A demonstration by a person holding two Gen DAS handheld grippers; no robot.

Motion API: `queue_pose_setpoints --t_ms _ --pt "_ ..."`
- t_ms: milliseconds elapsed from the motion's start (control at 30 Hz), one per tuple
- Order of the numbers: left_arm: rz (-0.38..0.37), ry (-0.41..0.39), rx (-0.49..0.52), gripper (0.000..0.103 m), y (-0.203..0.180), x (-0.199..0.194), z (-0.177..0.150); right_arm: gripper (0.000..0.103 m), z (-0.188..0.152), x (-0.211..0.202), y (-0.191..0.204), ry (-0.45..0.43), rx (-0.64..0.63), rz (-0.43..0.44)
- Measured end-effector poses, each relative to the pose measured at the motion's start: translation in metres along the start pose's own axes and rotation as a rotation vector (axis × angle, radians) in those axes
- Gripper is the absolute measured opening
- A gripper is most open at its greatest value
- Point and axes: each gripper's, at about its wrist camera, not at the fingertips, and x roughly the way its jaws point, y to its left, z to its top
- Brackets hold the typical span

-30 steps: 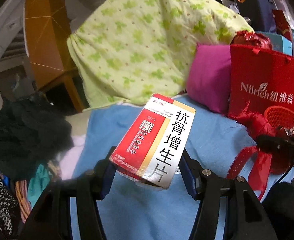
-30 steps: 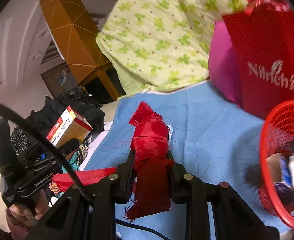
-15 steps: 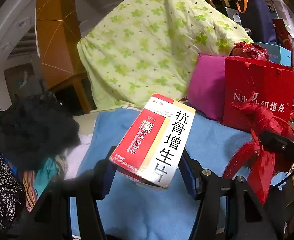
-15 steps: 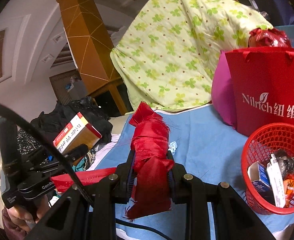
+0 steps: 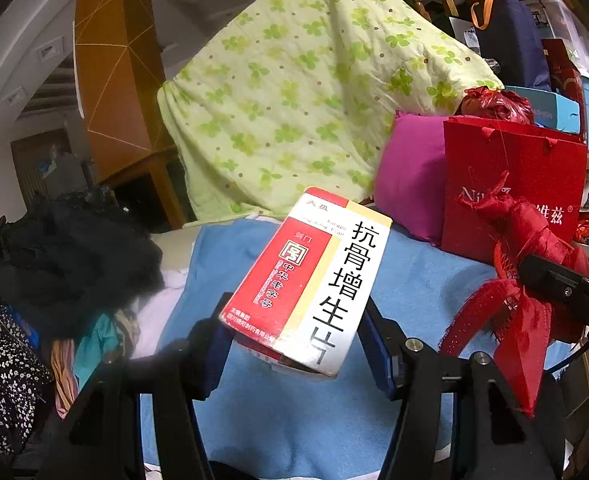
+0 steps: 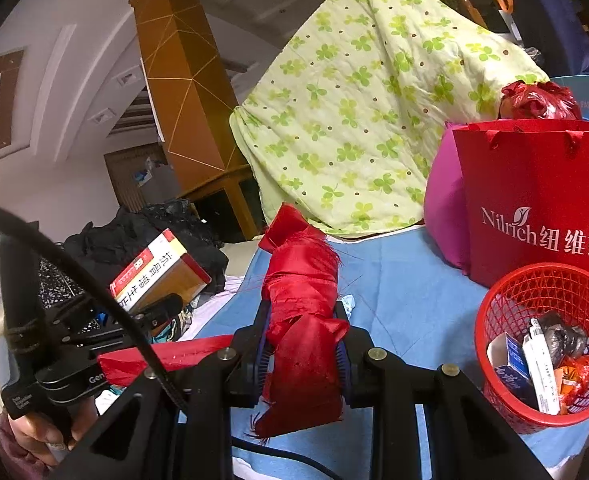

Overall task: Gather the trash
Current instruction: 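Lift pill box with left tool while right tool lifts red ribbon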

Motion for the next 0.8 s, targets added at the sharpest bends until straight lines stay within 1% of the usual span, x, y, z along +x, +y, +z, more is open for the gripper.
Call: queue_pose_setpoints --t_ms 467,800 --pt "0.012 0.009 0.011 0.061 -0.001 -0.003 -0.003 0.030 -0.003 -0.009 -0.005 -0.017 0.018 -0.009" --pt "0.011 0.028 0.023 0.061 -0.002 0.005 -0.003 0.030 -0.007 -0.010 -0.011 -0.014 0.052 -0.019"
